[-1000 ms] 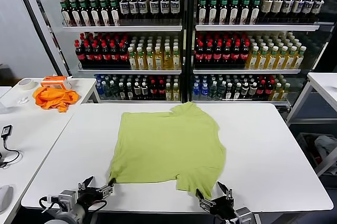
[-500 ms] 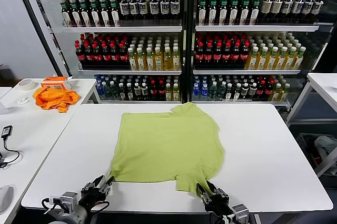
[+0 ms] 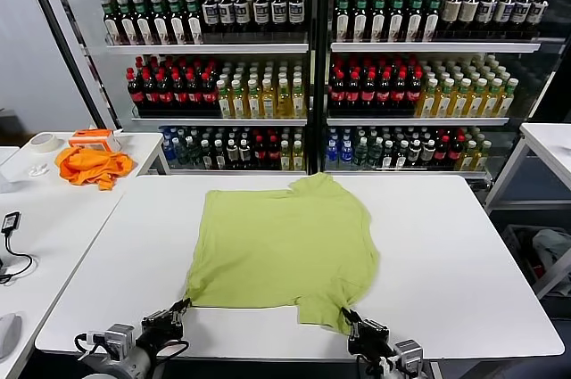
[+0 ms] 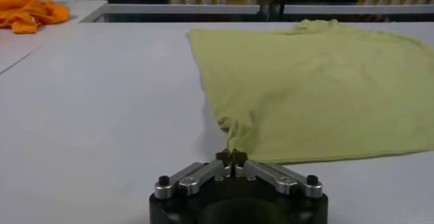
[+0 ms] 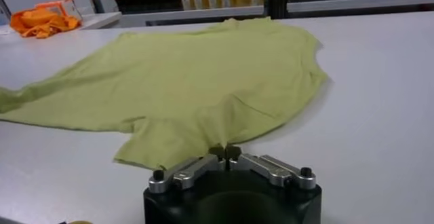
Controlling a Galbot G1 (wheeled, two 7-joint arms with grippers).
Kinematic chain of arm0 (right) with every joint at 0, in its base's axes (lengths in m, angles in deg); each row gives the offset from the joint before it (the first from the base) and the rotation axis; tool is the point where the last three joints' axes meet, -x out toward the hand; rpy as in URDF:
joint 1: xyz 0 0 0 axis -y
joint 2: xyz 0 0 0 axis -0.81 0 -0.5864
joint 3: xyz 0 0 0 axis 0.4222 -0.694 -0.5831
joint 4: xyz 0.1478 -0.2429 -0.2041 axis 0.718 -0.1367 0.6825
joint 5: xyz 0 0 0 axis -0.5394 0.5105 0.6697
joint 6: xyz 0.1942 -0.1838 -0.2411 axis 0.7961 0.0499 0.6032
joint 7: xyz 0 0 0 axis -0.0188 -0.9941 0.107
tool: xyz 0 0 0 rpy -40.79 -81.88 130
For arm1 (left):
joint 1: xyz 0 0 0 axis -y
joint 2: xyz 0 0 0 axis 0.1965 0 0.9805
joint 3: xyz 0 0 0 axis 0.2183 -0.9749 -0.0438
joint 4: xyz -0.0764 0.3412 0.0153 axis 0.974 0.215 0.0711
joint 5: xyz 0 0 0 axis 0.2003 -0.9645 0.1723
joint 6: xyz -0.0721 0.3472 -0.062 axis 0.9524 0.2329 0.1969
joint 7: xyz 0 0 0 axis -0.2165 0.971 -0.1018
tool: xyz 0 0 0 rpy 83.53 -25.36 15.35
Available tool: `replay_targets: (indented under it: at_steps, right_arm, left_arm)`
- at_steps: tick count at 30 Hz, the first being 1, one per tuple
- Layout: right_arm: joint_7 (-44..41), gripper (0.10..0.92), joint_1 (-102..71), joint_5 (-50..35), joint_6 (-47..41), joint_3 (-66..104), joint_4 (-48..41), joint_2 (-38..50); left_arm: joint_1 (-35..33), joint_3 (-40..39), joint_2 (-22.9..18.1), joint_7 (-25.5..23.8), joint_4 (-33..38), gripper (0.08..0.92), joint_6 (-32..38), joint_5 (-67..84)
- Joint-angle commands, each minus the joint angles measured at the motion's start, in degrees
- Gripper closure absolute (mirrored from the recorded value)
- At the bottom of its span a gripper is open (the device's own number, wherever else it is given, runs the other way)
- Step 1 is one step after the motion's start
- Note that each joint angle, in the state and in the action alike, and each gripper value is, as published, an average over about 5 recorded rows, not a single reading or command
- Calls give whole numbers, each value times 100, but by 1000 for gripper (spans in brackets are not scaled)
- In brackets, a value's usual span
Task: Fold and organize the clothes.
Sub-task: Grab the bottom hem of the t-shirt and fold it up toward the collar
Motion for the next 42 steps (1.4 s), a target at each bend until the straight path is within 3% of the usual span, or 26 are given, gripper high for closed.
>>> replay_targets:
  at_steps: [1,23,42]
  right_arm:
    - [-65,920,622,-360,-58,159,131,160]
    - [-10,920,2921,-569,-364,-698,-1665,-144]
    - [20,920,2854,-355,-364,-726,-2086,-381]
  left_arm:
    - [160,107,161,-185,202,917,266,115]
    - [2022,-526,322,-484,-1101,917,236,830]
    - [3280,-1404,225,-761,-2165,917,265,800]
